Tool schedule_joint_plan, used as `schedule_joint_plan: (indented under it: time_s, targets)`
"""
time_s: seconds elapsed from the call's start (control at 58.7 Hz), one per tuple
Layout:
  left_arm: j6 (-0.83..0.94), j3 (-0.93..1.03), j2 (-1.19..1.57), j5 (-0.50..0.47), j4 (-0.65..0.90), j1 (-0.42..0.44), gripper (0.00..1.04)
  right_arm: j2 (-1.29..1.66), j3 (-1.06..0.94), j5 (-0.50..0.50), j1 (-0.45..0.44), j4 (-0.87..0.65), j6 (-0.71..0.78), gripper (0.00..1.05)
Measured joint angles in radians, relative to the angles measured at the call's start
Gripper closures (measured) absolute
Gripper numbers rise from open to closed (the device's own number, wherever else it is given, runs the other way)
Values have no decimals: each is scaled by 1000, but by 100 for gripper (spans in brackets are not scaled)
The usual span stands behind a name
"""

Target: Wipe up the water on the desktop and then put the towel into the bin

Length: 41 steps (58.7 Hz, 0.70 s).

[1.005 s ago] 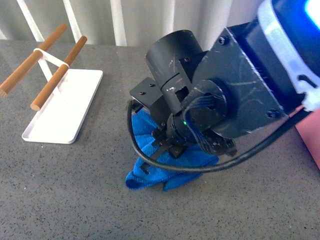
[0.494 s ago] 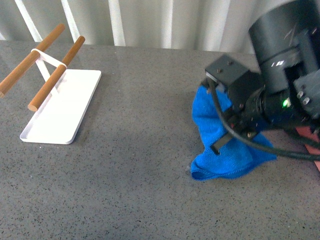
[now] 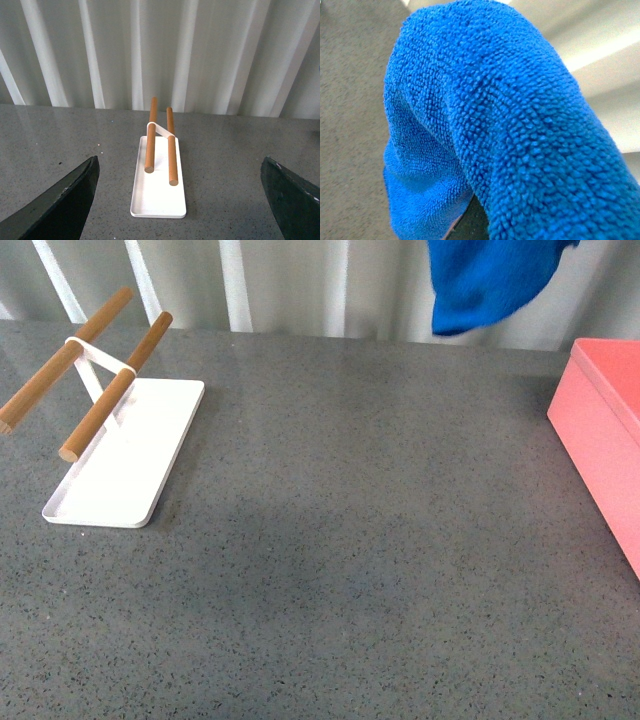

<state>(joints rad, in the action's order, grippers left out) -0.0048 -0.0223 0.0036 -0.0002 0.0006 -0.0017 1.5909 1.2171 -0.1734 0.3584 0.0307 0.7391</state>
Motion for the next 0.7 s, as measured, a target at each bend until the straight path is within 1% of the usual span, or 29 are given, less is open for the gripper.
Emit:
schedule_joint_plan:
  time_s: [0.136, 0.221, 0.324, 0.375, 0.477, 0.562, 0.698]
  targets:
    - [0, 0, 0, 0, 0, 0, 7, -90, -12, -14, -54, -150, -14, 101]
    - [0, 0, 0, 0, 0, 0, 7, -138, -34, -53, -88, -192, -59, 101]
    - [0, 0, 0, 0, 0, 0, 7, -183, -100, -128, -136, -287, -128, 101]
    - [0, 0, 0, 0, 0, 0, 7, -196, -159, -188, -172, -364, -181, 101]
    - [0, 0, 0, 0, 0, 0, 7, -196, -261, -262, -229, -464, -260, 101]
    - [0, 0, 0, 0, 0, 0, 7, -185, -337, -280, -271, -523, -300, 101]
    - [0, 0, 0, 0, 0, 0, 7, -159, -437, -264, -326, -604, -340, 101]
